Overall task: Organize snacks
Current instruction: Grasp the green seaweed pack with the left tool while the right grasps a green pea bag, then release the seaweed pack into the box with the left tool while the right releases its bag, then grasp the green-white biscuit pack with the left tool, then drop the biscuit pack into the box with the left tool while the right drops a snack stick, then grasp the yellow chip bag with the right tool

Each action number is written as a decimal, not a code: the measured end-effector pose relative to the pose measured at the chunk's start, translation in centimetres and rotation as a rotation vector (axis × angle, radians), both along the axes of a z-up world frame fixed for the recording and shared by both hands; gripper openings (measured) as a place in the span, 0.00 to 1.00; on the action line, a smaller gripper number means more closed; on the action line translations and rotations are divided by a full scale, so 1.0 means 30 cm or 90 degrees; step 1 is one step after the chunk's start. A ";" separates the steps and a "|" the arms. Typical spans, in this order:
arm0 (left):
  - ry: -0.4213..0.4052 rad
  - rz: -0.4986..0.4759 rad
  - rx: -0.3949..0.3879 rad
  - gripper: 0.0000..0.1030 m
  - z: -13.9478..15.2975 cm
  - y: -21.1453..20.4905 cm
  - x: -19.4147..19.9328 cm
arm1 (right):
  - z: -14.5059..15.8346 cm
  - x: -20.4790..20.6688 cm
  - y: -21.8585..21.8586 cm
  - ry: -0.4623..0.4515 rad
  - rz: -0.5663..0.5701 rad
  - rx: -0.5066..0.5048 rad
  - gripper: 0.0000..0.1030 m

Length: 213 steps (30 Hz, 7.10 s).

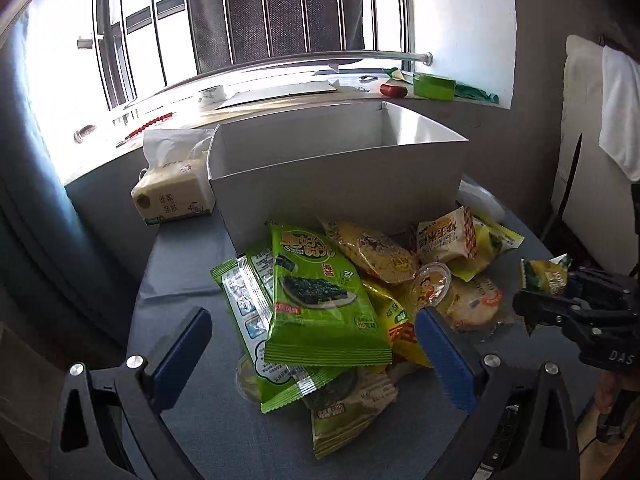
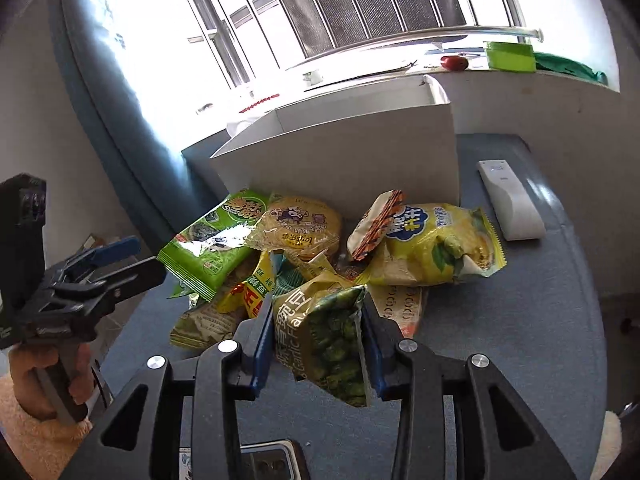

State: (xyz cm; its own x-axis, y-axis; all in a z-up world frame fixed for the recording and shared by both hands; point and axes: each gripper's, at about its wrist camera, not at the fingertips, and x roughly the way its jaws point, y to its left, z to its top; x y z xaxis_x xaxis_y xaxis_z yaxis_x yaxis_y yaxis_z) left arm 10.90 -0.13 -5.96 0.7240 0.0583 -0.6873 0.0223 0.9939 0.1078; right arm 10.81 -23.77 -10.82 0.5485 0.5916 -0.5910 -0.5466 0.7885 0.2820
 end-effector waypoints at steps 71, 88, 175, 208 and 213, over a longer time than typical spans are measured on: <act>-0.097 0.018 -0.186 1.00 0.182 0.219 0.014 | 0.333 0.216 0.020 -0.027 -0.023 0.124 1.00; 0.069 0.092 -0.201 1.00 -0.109 0.238 0.142 | 0.055 -0.153 -0.084 -0.047 -0.042 0.027 1.00; -0.070 0.047 -0.260 1.00 0.288 0.316 0.443 | 0.436 0.605 0.073 -0.015 -0.058 0.099 1.00; -0.085 -0.029 -0.248 1.00 -0.001 0.039 -0.237 | -0.031 0.147 -0.122 0.031 -0.134 -0.014 1.00; -0.085 -0.023 -0.245 1.00 -0.005 0.046 -0.234 | -0.010 0.286 -0.040 0.032 -0.112 -0.072 1.00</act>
State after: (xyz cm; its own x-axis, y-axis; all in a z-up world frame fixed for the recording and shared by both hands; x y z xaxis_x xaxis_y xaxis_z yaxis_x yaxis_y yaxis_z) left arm 3.87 1.25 -6.11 0.8053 -0.2112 -0.5540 0.0684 0.9613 -0.2670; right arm 19.40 -24.97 -11.11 0.6061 0.4174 -0.6771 -0.3846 0.8989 0.2099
